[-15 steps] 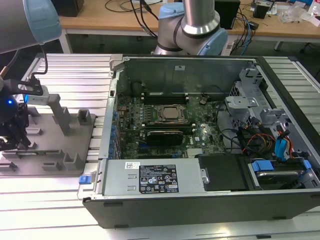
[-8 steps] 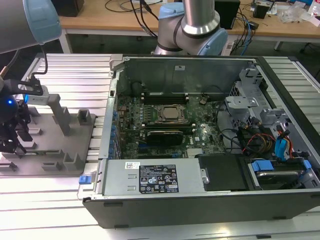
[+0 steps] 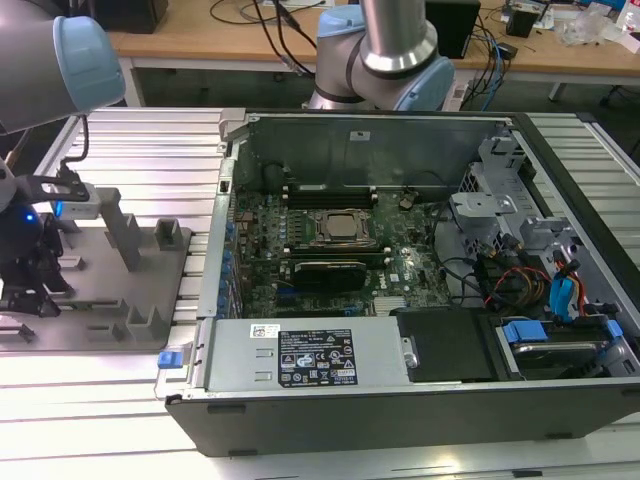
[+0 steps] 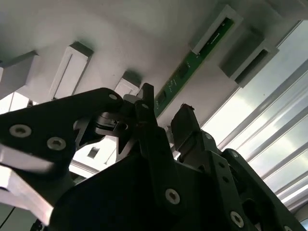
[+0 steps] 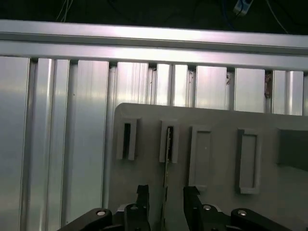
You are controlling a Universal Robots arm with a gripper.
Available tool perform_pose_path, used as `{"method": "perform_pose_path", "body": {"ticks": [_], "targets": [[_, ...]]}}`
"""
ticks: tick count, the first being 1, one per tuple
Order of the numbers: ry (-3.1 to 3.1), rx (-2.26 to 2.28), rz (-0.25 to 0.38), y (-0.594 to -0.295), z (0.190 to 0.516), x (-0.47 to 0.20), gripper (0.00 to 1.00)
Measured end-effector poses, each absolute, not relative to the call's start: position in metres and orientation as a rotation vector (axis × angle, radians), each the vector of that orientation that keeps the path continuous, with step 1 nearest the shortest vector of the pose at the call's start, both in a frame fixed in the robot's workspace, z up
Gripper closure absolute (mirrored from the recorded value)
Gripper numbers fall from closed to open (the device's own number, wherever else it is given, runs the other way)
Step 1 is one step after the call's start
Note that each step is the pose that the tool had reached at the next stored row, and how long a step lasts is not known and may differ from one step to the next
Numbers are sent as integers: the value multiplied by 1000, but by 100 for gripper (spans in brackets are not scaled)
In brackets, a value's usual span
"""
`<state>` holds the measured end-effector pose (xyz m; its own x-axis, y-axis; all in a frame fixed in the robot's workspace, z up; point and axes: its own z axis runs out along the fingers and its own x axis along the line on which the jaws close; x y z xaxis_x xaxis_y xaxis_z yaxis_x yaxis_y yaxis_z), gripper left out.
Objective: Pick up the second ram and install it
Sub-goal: 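Pick up the second ram and move it above second insertion slot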
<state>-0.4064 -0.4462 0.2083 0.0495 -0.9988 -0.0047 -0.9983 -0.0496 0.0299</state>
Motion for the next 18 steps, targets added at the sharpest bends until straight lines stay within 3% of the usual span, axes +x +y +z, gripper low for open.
{"method": "perform_pose_path", "body": {"ticks": [6, 8, 12, 13, 18], "targets": [[-2152, 2263, -37, -446, 208, -408, 60], [-2151, 2263, -37, -446, 208, -408, 69], [-2151, 2263, -37, -446, 208, -408, 70], [-2151, 2263, -37, -446, 208, -408, 78], [-2152, 2263, -36, -446, 209, -408, 78]]}}
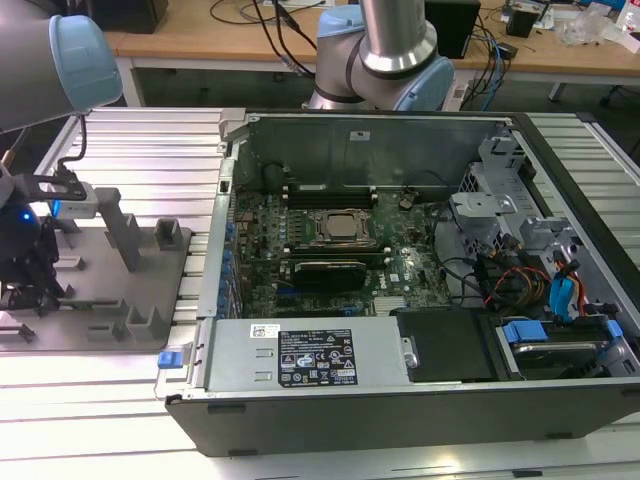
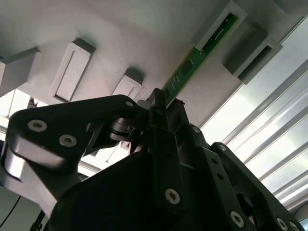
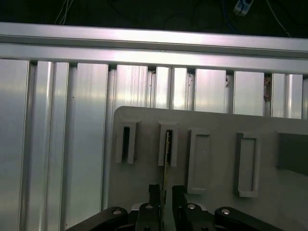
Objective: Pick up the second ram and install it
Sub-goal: 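Pick up the second ram and move it above second insertion slot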
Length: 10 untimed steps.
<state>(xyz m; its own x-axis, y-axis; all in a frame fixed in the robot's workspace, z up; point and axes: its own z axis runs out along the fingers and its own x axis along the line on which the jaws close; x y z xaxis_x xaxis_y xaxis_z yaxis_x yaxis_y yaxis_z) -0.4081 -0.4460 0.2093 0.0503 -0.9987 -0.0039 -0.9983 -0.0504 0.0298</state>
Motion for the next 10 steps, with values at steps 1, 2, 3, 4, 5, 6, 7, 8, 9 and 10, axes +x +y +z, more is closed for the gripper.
{"method": "perform_pose_path", "body": {"ticks": [1, 2, 3, 4, 5, 6, 7, 8, 9, 10], "targets": [[-2152, 2262, -37, -446, 209, -408, 78], [-2152, 2262, -37, -446, 208, -408, 78], [-2152, 2262, -37, -446, 207, -408, 78], [-2152, 2262, -37, -446, 207, -408, 78], [-2152, 2262, -37, -446, 207, -408, 78], [-2152, 2262, -36, -446, 207, -406, 78], [-2152, 2262, -37, -446, 207, -406, 78], [-2152, 2262, -37, -446, 207, -406, 78], [-2152, 2262, -37, -446, 207, -406, 78], [-2152, 2262, -37, -446, 208, -406, 78]]}}
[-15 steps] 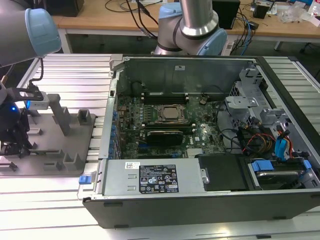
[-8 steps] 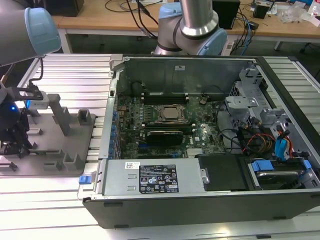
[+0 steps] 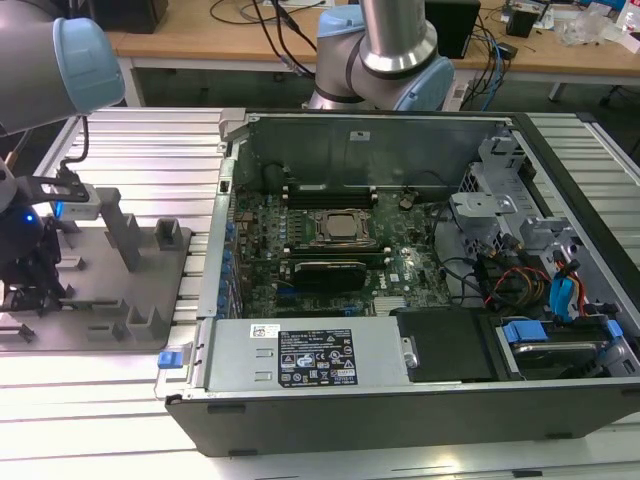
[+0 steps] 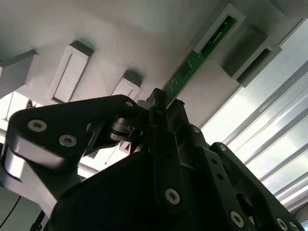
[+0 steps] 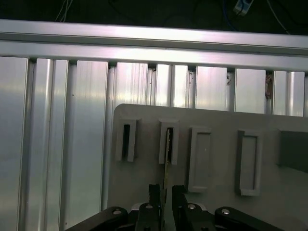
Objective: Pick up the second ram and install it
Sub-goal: 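Pick up the second ram and move it above second insertion slot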
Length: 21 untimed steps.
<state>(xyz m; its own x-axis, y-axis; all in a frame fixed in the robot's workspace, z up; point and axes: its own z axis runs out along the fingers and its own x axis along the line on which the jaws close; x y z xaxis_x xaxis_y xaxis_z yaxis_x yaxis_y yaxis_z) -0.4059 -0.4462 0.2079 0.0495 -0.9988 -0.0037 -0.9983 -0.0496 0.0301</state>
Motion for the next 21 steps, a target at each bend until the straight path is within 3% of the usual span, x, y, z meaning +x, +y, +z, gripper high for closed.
{"method": "perform_pose_path", "body": {"ticks": [5, 7, 11, 21], "targets": [[-2153, 2262, -38, -446, 208, -406, 78], [-2153, 2263, -39, -446, 208, -406, 87], [-2154, 2264, -40, -446, 208, -406, 91], [-2244, 2176, -41, -446, 212, -406, 91]]}}
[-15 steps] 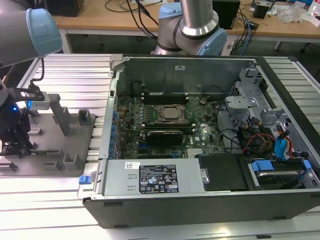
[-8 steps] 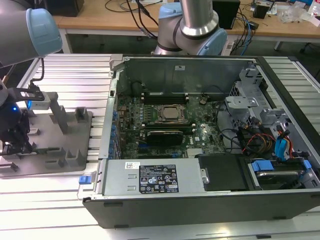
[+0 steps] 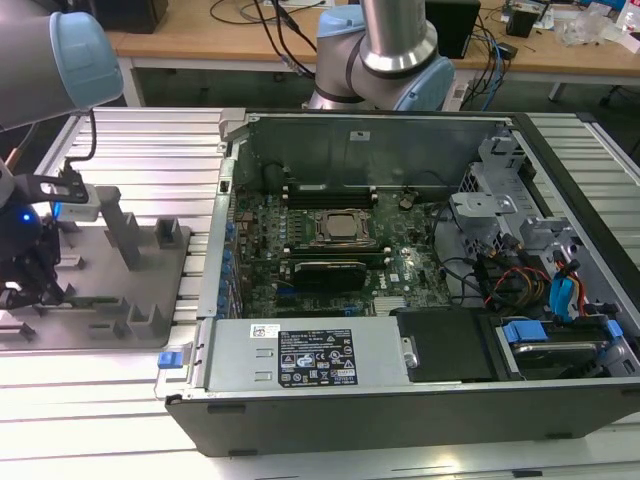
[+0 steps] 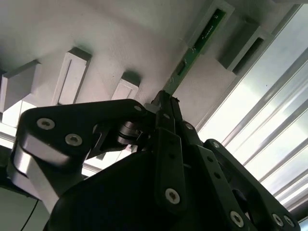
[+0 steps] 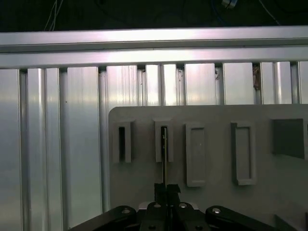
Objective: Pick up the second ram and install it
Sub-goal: 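Pick up the second ram and move it above second insertion slot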
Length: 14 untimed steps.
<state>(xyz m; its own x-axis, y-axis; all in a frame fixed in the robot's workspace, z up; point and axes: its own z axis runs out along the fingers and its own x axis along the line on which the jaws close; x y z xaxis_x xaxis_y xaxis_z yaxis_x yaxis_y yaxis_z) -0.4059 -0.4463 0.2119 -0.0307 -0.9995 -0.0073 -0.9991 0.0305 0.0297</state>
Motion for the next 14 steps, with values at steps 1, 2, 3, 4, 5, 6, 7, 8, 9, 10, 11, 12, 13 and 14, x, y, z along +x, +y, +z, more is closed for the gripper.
{"method": "perform_pose_path", "body": {"ticks": [1, 2, 3, 4, 5, 6, 7, 8, 9, 10, 11, 12, 13, 14], "targets": [[-2244, 2176, -41, -446, 212, -406, 91], [-2244, 2176, -41, -446, 212, -406, 91], [-2244, 2176, -41, -446, 212, -406, 91], [-2244, 2176, -41, -446, 212, -406, 91], [-2244, 2176, -41, -446, 215, -406, 91], [-2244, 2176, -41, -446, 218, -406, 91], [-2244, 2176, -41, -446, 220, -406, 91], [-2244, 2176, -41, -446, 226, -406, 91], [-2244, 2176, -41, -446, 233, -406, 91], [-2244, 2176, -41, -446, 240, -406, 91], [-2244, 2176, -41, -446, 242, -406, 91], [-2244, 2176, -41, -446, 245, -406, 91], [-2244, 2176, -41, -446, 248, -406, 91], [-2244, 2176, -41, -446, 253, -406, 91]]}}
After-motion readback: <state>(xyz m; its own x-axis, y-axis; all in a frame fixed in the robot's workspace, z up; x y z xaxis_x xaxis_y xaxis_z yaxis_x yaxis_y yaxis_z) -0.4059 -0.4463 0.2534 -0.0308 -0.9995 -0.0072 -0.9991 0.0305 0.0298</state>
